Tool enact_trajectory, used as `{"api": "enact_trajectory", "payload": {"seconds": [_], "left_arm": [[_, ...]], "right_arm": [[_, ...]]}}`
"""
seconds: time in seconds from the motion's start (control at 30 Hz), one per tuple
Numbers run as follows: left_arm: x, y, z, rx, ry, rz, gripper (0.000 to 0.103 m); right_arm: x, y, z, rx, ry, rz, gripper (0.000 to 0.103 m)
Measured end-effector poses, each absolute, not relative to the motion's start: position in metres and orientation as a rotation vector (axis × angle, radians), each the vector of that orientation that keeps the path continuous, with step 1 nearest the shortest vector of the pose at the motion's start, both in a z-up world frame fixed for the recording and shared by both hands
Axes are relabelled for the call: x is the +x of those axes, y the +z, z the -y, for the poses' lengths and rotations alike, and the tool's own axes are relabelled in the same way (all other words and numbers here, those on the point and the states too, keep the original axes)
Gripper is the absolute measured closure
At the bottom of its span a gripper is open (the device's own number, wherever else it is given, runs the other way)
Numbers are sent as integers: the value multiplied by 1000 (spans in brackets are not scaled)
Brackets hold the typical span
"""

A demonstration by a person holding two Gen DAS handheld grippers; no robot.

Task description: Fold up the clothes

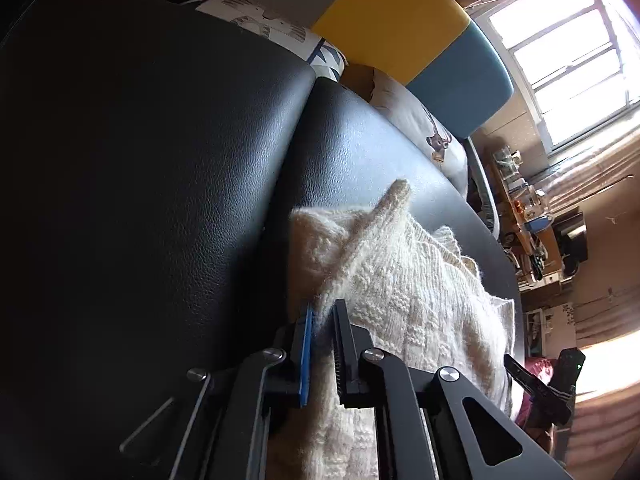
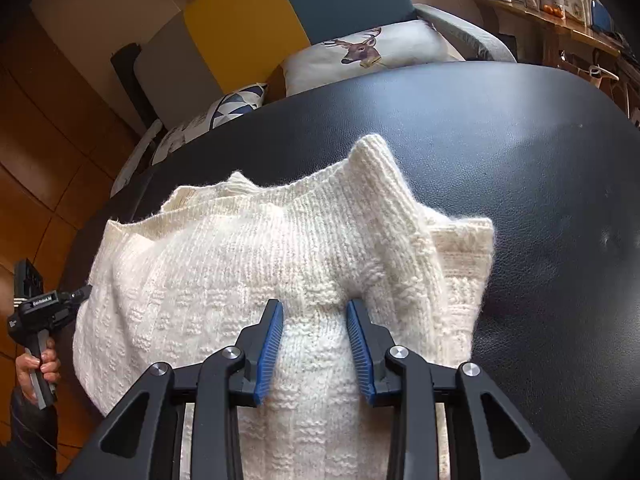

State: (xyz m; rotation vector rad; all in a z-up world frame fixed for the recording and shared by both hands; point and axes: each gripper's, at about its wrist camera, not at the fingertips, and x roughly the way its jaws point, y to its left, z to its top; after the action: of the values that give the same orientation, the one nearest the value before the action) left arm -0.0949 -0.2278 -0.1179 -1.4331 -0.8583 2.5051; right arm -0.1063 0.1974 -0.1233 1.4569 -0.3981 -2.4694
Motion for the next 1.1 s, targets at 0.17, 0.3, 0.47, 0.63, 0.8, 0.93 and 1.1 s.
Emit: {"api": "enact_trajectory", "payload": {"seconds": [0.17,0.3,0.47,0.63,0.8,0.93,1.1], "left_arm": [[-116,-62,177,-1261,2441,526,59],[-150,-69,114,-1325,2294,239,57],[-176,-115,68,-1494,2202,-46,57],[-178,-130,71,-1504,2186,12,80],[-159,-125,79,-1411,2273,73,97],[-153,-98,76,-1222,2381,156,97],[-174,-99,70,-1153,2476,200,97]], "right_arm": [[-116,-99,-174,1400,-2411,301,69],[-138,-90,-148,1393,-2366,178,69],[-171,-109,-123,1515,-2291,-57,68],[-182,-132,-110,1553,-2276,-172,66],[-167,-133,-105,1449,-2307,-255,82],[-167,-119,-108,1420,-2350,-267,98],[-183,-114,-114,1425,-2444,-314,98]]}}
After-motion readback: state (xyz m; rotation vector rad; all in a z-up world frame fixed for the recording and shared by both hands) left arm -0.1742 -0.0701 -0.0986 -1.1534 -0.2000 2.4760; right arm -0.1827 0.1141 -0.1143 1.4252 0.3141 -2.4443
